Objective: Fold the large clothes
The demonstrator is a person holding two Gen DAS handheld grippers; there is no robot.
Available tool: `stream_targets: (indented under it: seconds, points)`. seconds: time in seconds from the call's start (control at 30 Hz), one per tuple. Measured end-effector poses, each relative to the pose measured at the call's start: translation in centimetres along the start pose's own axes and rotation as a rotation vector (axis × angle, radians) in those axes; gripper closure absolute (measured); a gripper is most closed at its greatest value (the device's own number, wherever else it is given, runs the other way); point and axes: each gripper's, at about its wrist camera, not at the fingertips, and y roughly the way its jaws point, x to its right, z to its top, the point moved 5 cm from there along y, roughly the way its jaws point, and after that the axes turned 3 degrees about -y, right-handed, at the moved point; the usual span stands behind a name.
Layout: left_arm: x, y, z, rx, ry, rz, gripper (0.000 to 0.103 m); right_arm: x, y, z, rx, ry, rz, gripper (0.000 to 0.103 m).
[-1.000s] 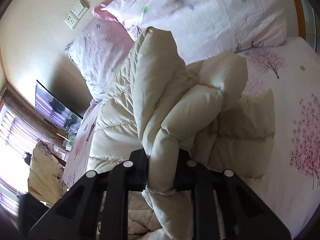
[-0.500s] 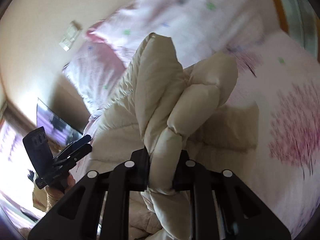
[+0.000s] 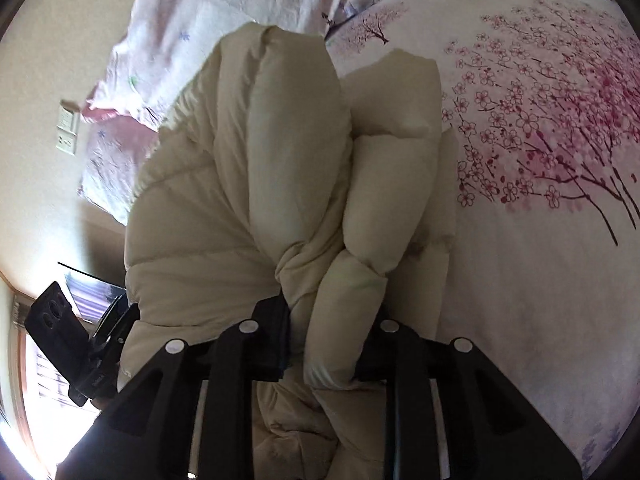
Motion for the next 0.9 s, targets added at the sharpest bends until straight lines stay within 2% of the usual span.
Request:
stream_targets:
  seconds: [0.2, 0.33, 0.37, 0.47, 0.53, 0.67, 0.73, 0.8, 0.83, 0.9]
  points:
    - [0.1, 0.7, -1.1, -0.03, 0.016, 0.026, 0.026, 0.1, 0.3, 0.8, -0.027, -0.004, -0.018, 0.075]
    - [-0.1, -0.2, -0.6, -0.001, 0.014, 0.016, 0.026, 0.0, -1.1, 1.4, -0.006, 0.012, -0.037, 0.059]
    - [0.0, -0.1, -0.6, -0.003, 0.021, 0.019, 0.026, -0.3, -1.9, 1.5, 0.022, 0.002, -0.057, 0.059]
    - [0.4, 0.3, -0.7, -0.009, 0.036, 0.027, 0.026, -2.3, -5.7, 2.7, 0.191, -0.081, -0.16, 0.059]
    - [0.5, 0.5, -0.7, -0.012, 0.034, 0.023, 0.026, -4.2, -7.5, 2.7, 0.262, -0.143, -0.176, 0.059]
    - [0.8, 0.7, -0.7, -0.011, 0.035, 0.019, 0.026, -7.9, -6.9, 0.6, 0.218, -0.29, -0.159, 0.061]
    - [0.7, 0.9, -0.8, -0.008, 0.033, 0.018, 0.026, -8.4, -5.7, -1.2, 0.17, -0.332, -0.144, 0.061]
    - [0.8, 0.9, -0.8, -0.003, 0.032, 0.02, 0.026, -8.2, -4.0, -3.3, 0.095, -0.35, -0.174, 0.061]
    - [0.7, 0.7, -0.8, 0.001, 0.027, 0.019, 0.026, -7.5, -2.6, -3.9, 0.062, -0.356, -0.222, 0.062]
    - [0.5, -0.4, -0.7, 0.019, 0.005, 0.003, 0.026, -6.5, -0.9, -4.7, 0.051, -0.369, -0.273, 0.063]
